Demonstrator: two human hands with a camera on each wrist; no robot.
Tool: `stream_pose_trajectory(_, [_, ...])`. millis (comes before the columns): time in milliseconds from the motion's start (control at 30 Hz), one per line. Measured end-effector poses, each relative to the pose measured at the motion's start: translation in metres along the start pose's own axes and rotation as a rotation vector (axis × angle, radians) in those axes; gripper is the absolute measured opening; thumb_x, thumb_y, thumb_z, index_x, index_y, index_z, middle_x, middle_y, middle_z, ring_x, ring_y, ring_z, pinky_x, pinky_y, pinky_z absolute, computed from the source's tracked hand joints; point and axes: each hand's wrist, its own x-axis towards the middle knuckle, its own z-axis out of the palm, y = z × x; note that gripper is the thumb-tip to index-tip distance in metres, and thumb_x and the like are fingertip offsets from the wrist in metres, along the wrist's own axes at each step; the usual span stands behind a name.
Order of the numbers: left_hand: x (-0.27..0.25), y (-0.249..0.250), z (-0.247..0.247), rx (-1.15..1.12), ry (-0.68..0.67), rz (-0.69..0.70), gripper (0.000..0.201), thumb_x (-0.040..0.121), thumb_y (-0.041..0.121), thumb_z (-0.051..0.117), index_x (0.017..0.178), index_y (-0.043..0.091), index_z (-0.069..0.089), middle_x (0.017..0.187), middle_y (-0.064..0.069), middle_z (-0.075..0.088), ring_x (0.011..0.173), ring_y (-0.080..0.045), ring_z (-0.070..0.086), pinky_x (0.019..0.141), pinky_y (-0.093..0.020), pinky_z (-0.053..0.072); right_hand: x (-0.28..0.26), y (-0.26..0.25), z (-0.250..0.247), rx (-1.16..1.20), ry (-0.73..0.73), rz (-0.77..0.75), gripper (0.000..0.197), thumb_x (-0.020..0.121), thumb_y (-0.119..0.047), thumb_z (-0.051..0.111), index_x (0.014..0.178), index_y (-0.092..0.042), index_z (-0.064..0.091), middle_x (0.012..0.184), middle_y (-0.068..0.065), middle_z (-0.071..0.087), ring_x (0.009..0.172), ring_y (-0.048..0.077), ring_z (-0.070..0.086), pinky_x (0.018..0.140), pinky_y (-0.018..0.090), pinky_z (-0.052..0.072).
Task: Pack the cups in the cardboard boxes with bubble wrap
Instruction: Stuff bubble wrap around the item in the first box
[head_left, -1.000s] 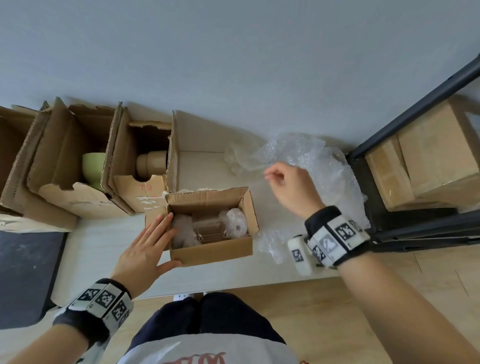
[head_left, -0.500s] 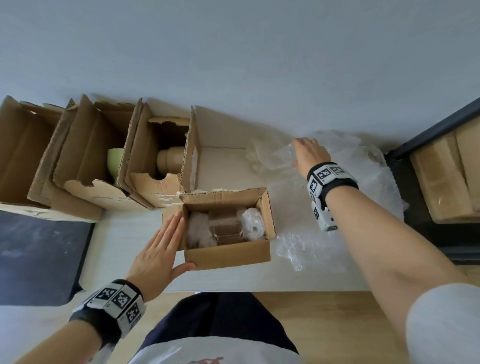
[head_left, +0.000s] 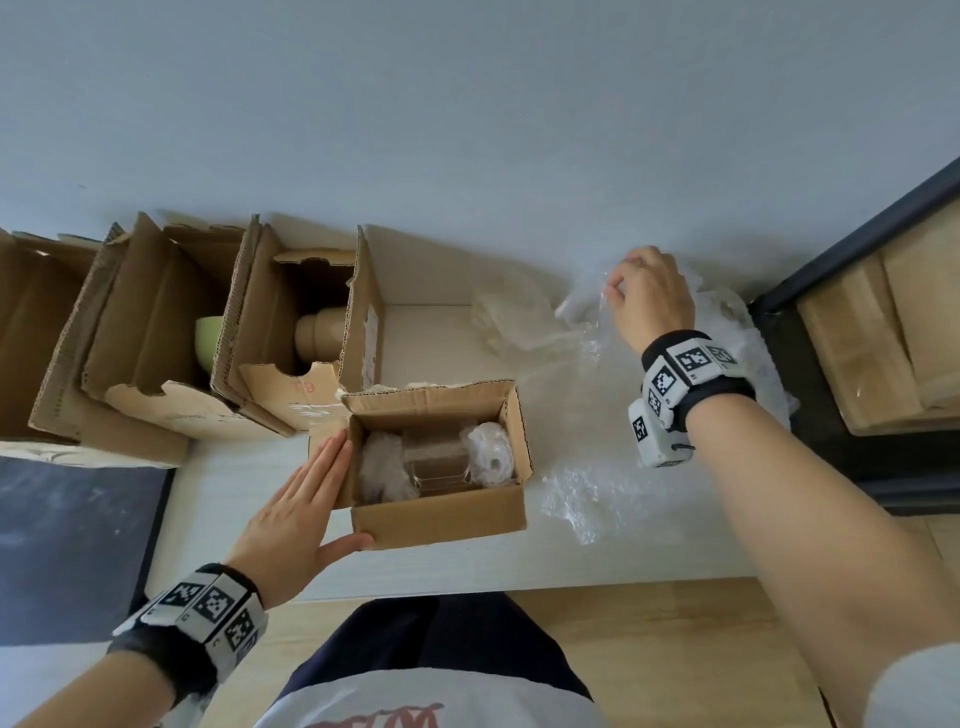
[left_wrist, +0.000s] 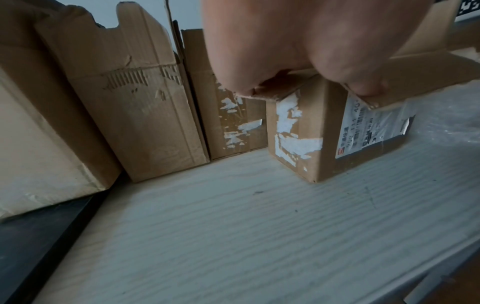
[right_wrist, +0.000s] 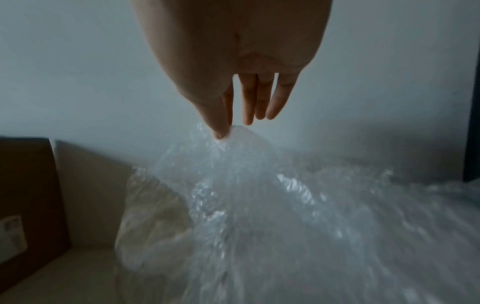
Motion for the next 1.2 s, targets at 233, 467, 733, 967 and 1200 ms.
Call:
stream_pose_trajectory(233, [-0.003, 0.003, -0.008, -0.103, -0.004, -0.023, 0.118, 0.06, 0.084, 0.035, 0.142, 0.023, -0.026, 0.152, 0.013, -0.021, 0.141, -0.004, -0.006, 0.114, -0.026, 0.01, 0.013, -0.006, -0.059, 0.365, 0.309, 0.124, 0.015, 0.094, -0.015, 0.054, 0.099, -0.004, 0.063, 0.104, 0.013, 0.066, 0.095, 0.028, 0.061, 0.079, 0.035, 0.048])
stream_pose_trajectory(467, [-0.001, 0.012, -0.023, -0.088, 0.0, -0.036, 0.114, 0.074, 0.073, 0.052, 0.144, 0.022, -0.023, 0.156, 0.009, -0.015, 0.145, -0.01, 0.002, 0.116, -0.025, 0.012, 0.024, -0.021, -0.114, 0.812, 0.433, 0.178, 0.013, 0.09, -0.007, 0.058, 0.082, -0.018, 0.056, 0.073, -0.001, 0.058, 0.078, 0.017, 0.057, 0.08, 0.038, 0.053])
stream_pose_trajectory(733, [0.01, 0.021, -0.041, -0.069, -0.01, -0.03, 0.083, 0.08, 0.067, 0.052, 0.148, 0.031, 0.019, 0.155, 0.01, 0.019, 0.138, -0.012, 0.026, 0.111, -0.029, 0.032, 0.005, -0.031, -0.113, 0.819, 0.229, 0.154, 0.003, 0.09, -0.012, 0.063, 0.092, -0.01, 0.063, 0.091, 0.005, 0.065, 0.08, 0.014, 0.06, 0.079, 0.034, 0.056])
stream_pose_trajectory(967, [0.01, 0.013, -0.025, -0.091, -0.026, -0.01, 0.084, 0.076, 0.075, 0.045, 0.146, 0.031, 0.027, 0.158, 0.01, 0.01, 0.145, -0.011, 0.007, 0.117, -0.03, 0.014, -0.031, 0.0, -0.037, 0.705, -0.11, 0.308, 0.015, 0.089, -0.001, 0.061, 0.079, -0.013, 0.061, 0.077, 0.001, 0.062, 0.076, 0.019, 0.06, 0.075, 0.035, 0.054])
stream_pose_trajectory(1200, [0.008, 0.014, -0.019, -0.133, -0.015, -0.008, 0.086, 0.072, 0.077, 0.045, 0.144, 0.031, 0.032, 0.158, 0.01, 0.004, 0.146, -0.012, 0.003, 0.116, -0.028, 0.01, -0.042, -0.012, -0.025, 0.708, -0.081, 0.287, 0.014, 0.094, 0.001, 0.047, 0.091, -0.011, 0.054, 0.084, 0.005, 0.062, 0.077, 0.017, 0.058, 0.082, 0.035, 0.053])
